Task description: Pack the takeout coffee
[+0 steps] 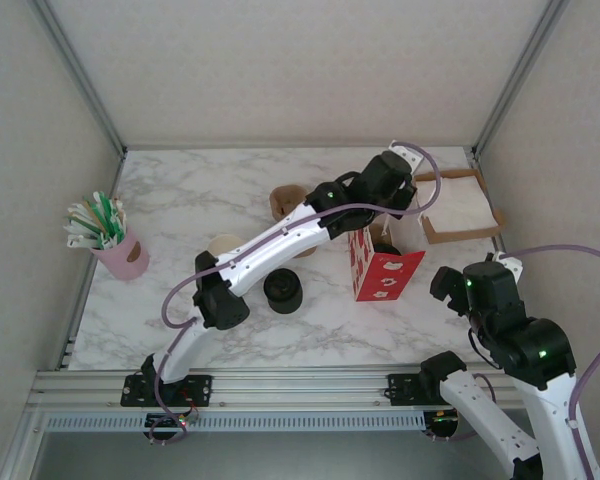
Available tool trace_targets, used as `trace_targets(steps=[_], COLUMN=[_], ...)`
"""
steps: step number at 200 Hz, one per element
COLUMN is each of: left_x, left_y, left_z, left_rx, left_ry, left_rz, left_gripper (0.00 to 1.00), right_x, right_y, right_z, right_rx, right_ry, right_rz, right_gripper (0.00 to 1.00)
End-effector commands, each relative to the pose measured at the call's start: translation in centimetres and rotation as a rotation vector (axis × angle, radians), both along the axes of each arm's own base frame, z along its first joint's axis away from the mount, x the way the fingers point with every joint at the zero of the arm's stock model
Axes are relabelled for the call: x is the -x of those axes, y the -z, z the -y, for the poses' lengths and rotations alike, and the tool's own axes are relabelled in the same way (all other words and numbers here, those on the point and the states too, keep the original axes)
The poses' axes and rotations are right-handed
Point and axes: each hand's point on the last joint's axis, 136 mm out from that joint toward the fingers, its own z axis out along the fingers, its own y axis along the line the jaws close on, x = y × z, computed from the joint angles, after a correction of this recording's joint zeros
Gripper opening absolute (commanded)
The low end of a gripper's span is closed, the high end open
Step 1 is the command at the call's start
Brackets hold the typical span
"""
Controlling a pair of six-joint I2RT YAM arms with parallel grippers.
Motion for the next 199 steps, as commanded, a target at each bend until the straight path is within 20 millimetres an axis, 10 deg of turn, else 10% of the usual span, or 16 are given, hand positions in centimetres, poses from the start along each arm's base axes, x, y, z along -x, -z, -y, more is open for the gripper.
trace_targets(steps=[1, 32, 152, 199], left_x=[-0.5, -0.3, 6.4, 10.1], left_y=[-0.5, -1.5, -9.7, -11.5], left_z=[0.5, 0.7, -1.1, -5.0], left_rx=[0.010, 0.046, 0.256, 0.321], left_ry=[-0.011, -0.002, 0.172, 0.178], left_rz=[0.041, 0.040, -0.066, -0.044], left_gripper=[0.08, 0.42, 0.63, 0.78], right_x=[-0.5, -0.8, -0.9, -0.1], right_y=[0.1, 0.5, -0.1, -1.4], right_z=[-0.2, -0.5, -2.1, -2.2], right_rx=[0.013, 0.020, -0.030, -0.049], right_ry=[-0.011, -0.021, -0.094, -0.101], right_rz=[-0.007, -0.032, -0.058, -0.073], right_gripper=[0.99, 0.99, 0.99, 0.99])
